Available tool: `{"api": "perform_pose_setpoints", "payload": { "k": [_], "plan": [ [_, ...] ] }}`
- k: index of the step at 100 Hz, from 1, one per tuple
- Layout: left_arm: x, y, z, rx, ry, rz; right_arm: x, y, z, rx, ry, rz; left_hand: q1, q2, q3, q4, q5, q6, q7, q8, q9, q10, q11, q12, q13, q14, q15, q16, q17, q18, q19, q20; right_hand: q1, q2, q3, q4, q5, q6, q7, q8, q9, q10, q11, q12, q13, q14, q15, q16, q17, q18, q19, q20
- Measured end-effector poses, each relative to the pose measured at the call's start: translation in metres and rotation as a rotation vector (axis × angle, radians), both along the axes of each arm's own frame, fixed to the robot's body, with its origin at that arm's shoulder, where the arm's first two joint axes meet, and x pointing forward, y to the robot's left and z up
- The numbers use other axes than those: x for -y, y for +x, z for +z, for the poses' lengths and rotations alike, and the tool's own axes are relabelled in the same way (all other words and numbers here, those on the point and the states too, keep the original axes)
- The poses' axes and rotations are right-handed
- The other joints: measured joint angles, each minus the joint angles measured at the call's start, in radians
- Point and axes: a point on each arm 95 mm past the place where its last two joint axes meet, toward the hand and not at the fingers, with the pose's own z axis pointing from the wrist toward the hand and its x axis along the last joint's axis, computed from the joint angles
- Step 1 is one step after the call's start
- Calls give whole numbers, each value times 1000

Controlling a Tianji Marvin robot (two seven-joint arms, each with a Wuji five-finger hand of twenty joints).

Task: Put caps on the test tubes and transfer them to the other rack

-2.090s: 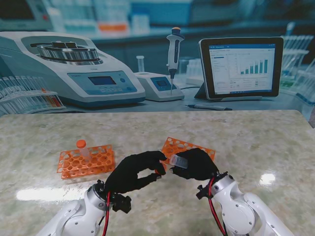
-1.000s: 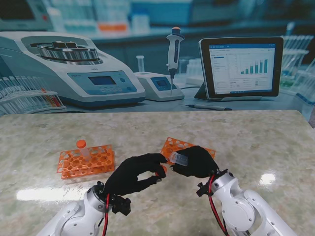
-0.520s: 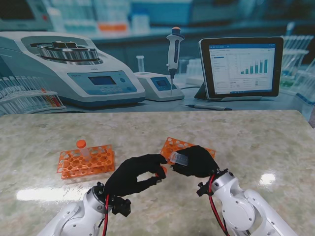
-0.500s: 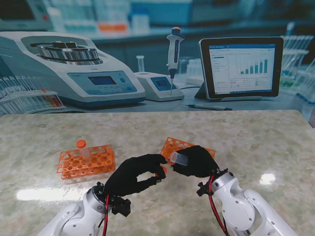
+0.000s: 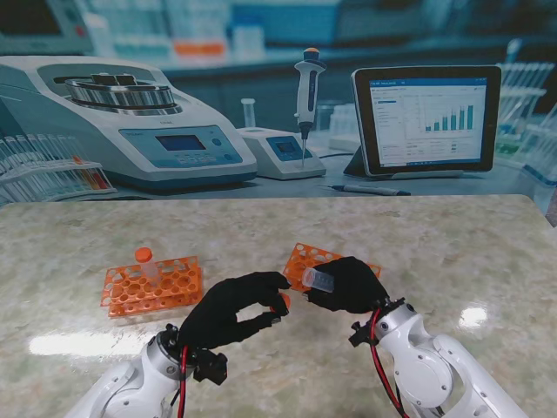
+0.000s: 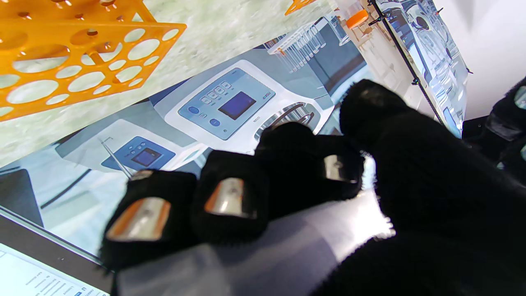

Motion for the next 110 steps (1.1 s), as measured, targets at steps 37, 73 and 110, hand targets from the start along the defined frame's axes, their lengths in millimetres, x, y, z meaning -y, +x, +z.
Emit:
{"api": "perform_pose_setpoints", "payload": {
  "k": [37,73,110],
  "plan": [
    [0,-4,1,-14,-17,-21,2,1,1,3,-2,-5,0,0,0,0,0,0,0,0,0,0,0,0,0,0,0,0,0,0,0,0,0,0,0,0,0,0,0,0,0,0,0,0,0,0,0,0,0,0,0,0],
    [-3,-7,1,-19,-18,-36,2,3,3,4,-2,-10,0,0,0,0,0,0,0,0,0,0,0,0,0,0,0,0,0,0,-1,0,0,0,0,0,0,0,0,0,0,0,0,0,0,0,0,0,0,0,0,0],
    [-1,-8,-1,-39,-17,-55,2,5,5,6,0,-13,0,0,0,0,0,0,0,0,0,0,0,0,0,0,0,0,0,0,-3,0,0,0,0,0,0,0,0,0,0,0,0,0,0,0,0,0,0,0,0,0]
  ]
}}
